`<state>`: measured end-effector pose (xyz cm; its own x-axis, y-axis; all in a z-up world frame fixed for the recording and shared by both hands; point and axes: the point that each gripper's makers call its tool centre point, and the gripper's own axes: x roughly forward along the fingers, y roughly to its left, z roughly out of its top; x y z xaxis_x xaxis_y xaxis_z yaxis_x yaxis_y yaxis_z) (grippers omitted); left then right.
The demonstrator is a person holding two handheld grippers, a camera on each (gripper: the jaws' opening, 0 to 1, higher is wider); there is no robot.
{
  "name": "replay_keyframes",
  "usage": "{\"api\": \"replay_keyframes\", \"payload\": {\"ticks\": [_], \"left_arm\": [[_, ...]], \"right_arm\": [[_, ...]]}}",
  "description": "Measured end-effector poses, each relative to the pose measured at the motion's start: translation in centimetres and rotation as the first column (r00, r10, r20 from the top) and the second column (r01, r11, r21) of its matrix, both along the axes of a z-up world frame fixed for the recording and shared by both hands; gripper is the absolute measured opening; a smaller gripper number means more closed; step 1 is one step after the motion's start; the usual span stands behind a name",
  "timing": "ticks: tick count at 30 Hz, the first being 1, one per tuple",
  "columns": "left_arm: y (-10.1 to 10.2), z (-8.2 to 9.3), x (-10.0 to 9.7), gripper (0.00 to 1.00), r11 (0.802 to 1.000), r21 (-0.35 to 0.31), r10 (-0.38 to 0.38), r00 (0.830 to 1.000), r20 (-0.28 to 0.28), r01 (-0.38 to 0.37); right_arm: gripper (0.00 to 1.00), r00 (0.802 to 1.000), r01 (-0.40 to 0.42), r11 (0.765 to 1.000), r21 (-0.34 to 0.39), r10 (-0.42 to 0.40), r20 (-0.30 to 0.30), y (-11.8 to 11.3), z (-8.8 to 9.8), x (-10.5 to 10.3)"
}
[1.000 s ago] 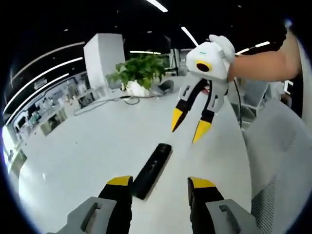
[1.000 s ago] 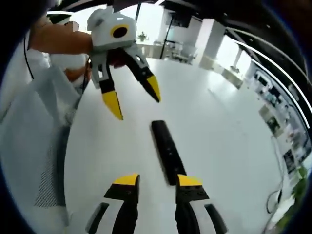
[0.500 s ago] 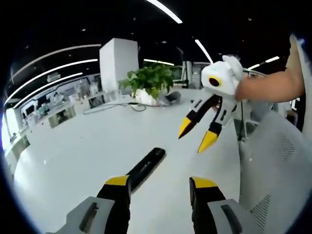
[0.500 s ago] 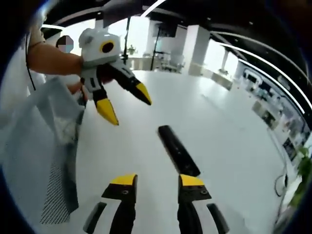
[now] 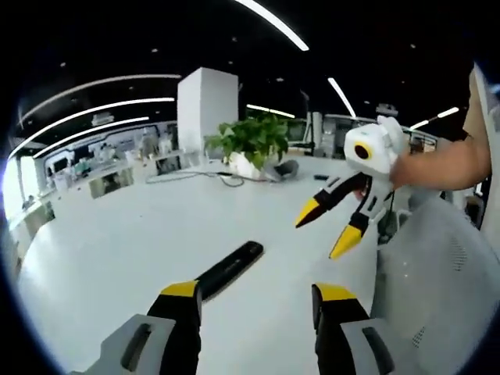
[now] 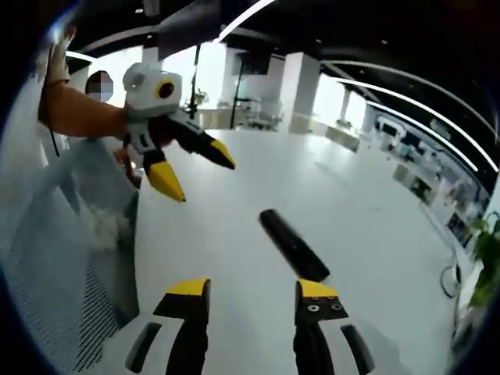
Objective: Press the specified remote control buttons in sequence, fully releasing each button before pressing the next.
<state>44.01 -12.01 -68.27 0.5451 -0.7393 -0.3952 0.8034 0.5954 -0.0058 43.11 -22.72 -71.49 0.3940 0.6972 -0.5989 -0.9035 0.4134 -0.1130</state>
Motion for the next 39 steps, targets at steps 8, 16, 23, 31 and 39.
{"api": "replay_keyframes", "payload": {"ticks": [8, 16, 23, 31, 39], "left_arm": [[0.7, 0.9, -0.5, 0.65, 1.0, -0.009, 0.022, 1.0, 0.021, -0.021], [1.6, 1.8, -1.3, 0.7, 0.997, -0.046, 0.059, 0.998, 0.023, -0.058], [2.0, 1.6, -2.5, 0.76, 0.997, -0.046, 0.058, 0.998, 0.008, -0.057], [2.2, 1.9, -3.3, 0.86, 0.995, -0.067, 0.068, 0.998, -0.005, -0.069], [1.9, 2.9, -3.6, 0.96, 0.989, -0.122, 0.086, 0.996, -0.018, -0.087]], "right_arm": [[0.41, 0.998, 0.054, 0.998, 0.038, -0.055, 0.018, 0.2, 0.9, -0.8], [0.45, 0.992, 0.112, 0.989, 0.093, -0.116, 0.044, 0.4, 2.7, -1.0], [0.52, 0.987, 0.15, 0.982, 0.113, -0.155, 0.035, 0.0, 2.6, -2.0], [0.63, 0.976, 0.206, 0.965, 0.163, -0.215, 0.035, -0.2, 3.8, -2.5], [0.68, 0.961, 0.262, 0.94, 0.22, -0.276, 0.034, 0.1, 5.2, -2.4]]}}
